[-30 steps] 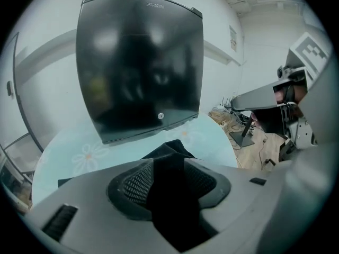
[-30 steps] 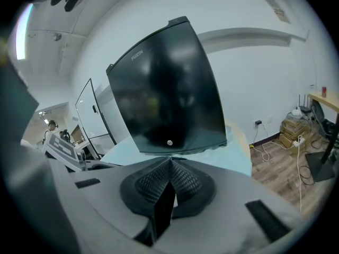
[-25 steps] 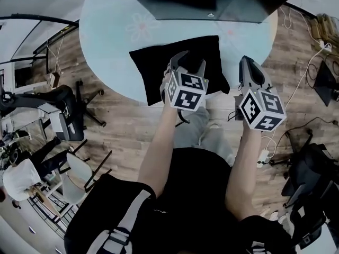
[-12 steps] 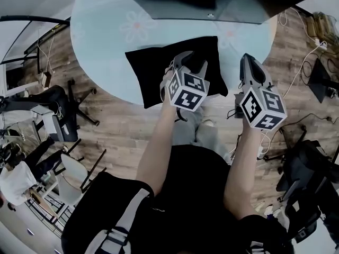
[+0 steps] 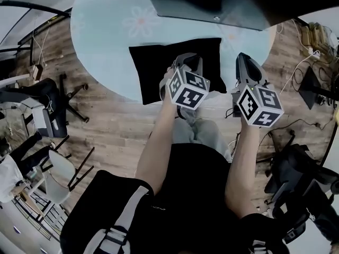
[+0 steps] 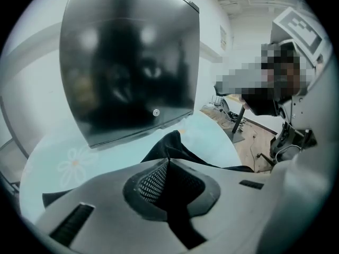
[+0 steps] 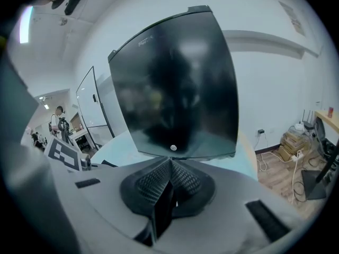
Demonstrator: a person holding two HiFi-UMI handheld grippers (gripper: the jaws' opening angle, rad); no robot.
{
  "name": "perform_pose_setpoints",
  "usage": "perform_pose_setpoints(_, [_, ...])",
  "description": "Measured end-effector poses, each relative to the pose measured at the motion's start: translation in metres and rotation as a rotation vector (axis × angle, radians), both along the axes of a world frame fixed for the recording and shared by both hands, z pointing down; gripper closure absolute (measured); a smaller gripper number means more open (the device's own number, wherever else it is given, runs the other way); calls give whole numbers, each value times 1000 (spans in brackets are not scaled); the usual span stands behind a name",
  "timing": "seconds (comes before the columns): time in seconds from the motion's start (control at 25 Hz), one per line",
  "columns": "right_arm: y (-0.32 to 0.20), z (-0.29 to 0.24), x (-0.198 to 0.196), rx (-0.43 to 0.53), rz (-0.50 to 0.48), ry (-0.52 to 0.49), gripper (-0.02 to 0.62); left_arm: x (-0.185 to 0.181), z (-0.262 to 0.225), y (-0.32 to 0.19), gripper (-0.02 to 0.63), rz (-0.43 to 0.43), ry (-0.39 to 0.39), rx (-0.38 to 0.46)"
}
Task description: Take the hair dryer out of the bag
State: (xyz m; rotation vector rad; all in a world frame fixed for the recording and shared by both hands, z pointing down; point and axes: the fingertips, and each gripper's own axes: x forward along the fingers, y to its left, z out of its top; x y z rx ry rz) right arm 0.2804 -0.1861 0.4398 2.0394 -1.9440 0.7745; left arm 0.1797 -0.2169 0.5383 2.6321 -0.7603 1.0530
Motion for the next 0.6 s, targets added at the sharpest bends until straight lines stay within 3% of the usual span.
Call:
perform_pose_setpoints(0.32, [-1,9,-22,-71,-66,54,589,-33,-17,-16,583,-100,49,10])
perform_pose_setpoints(0.44, [3,25,-33,-120,-123,15,541,-42,-21,-17,583,-127,58,10])
perform_pose_setpoints(0.6, [4,51,-38,-187,-155,-33,537,-51,-21,-17,583,-147,52,13])
